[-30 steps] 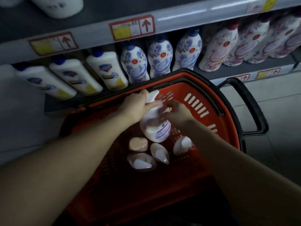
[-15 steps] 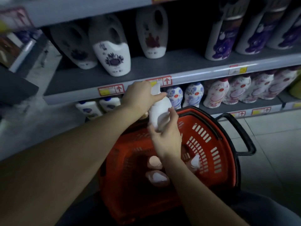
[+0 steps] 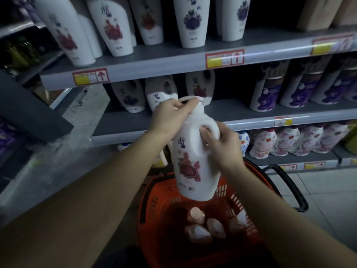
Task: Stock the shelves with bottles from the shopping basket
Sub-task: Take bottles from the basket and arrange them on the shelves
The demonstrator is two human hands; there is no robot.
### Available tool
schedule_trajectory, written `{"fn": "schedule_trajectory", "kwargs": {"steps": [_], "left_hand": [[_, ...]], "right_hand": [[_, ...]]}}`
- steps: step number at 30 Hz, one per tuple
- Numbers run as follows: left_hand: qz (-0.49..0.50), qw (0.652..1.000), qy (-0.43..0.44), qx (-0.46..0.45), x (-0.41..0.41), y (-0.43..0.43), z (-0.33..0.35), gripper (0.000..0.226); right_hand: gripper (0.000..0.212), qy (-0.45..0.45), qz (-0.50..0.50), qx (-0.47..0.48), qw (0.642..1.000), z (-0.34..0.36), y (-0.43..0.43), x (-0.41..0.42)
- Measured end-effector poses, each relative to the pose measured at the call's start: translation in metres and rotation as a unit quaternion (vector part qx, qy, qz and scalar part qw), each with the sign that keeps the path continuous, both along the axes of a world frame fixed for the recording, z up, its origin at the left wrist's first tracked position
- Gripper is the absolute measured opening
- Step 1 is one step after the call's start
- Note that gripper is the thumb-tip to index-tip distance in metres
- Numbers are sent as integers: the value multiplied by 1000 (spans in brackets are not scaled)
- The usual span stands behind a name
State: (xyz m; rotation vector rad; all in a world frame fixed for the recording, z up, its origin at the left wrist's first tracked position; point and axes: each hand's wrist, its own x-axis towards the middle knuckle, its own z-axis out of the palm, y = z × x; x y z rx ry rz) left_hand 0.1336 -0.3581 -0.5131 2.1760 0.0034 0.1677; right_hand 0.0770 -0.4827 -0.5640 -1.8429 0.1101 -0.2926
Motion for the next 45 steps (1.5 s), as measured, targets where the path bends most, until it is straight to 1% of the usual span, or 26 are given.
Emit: {"fn": "schedule_trajectory", "kwargs": {"steps": [1, 2, 4, 6, 7, 9, 10, 11, 14, 17, 19, 20, 22, 24, 26, 29, 32, 34, 36, 37, 39, 43, 45], "left_hand": [[-14, 997, 36, -70, -2, 7, -4, 42], [-28, 986, 82, -140, -6, 15, -8, 43], [-61, 943, 182, -273, -21, 29, -16, 58], [-89, 902, 240, -347, -37, 37, -28, 69], [-93, 889, 250, -371, -46, 39, -36, 67], [-88, 875, 244, -409, -67, 37, -50, 50], [-80, 874, 237, -416, -74, 37, -57, 43], [-74, 878, 231, -413, -78, 36, -63, 41], [-70, 889, 232, -388, -78, 34, -69, 49], [-69, 894, 248, -366, -70, 34, -75, 44], [-76, 896, 253, -356, -64, 32, -81, 47], [-78, 895, 253, -358, -60, 30, -83, 50], [-82, 893, 250, -365, -50, 24, -87, 47], [-90, 894, 246, -363, -35, 15, -92, 44], [-95, 895, 247, -360, -15, 4, -100, 50], [-88, 897, 241, -360, 17, -12, -117, 62], [-78, 899, 230, -365, 47, -25, -135, 65], [-75, 897, 227, -372, 69, -32, -145, 60], [-68, 896, 226, -377, 93, -37, -153, 62], [-66, 897, 220, -378, 105, -39, -158, 64], [-62, 903, 190, -381, 125, -41, -162, 60], [-63, 934, 103, -336, 158, -42, -158, 46], [-75, 940, 74, -324, 172, -40, -155, 48]], "right_hand": [[12, 21, 20, 51, 998, 6, -2, 3], [13, 42, 44, 98, 993, 11, -5, 6], [18, 73, 94, 180, 977, 20, -7, 12], [18, 80, 119, 220, 965, 26, -8, 16], [18, 82, 117, 230, 963, 27, -8, 18], [16, 81, 106, 238, 962, 26, -9, 22], [16, 83, 103, 239, 962, 24, -10, 24], [16, 87, 101, 238, 962, 22, -11, 24], [12, 100, 88, 227, 965, 13, -13, 23], [11, 119, 58, 241, 962, 0, -17, 24], [15, 129, 46, 240, 961, -7, -20, 27], [15, 131, 42, 237, 962, -10, -22, 29], [15, 133, 32, 212, 968, -15, -27, 35], [18, 137, 18, 186, 973, -20, -32, 46], [20, 137, 10, 182, 974, -26, -40, 60], [25, 138, -10, 204, 969, -42, -49, 81], [22, 129, -29, 229, 964, -63, -49, 93], [28, 121, -20, 237, 964, -76, -48, 108], [37, 105, -7, 244, 964, -85, -52, 127], [41, 98, -5, 239, 966, -88, -55, 137], [45, 83, 6, 219, 972, -88, -57, 155], [48, 56, 18, 242, 969, -97, -57, 189], [51, 45, 23, 254, 966, -98, -56, 203]]}}
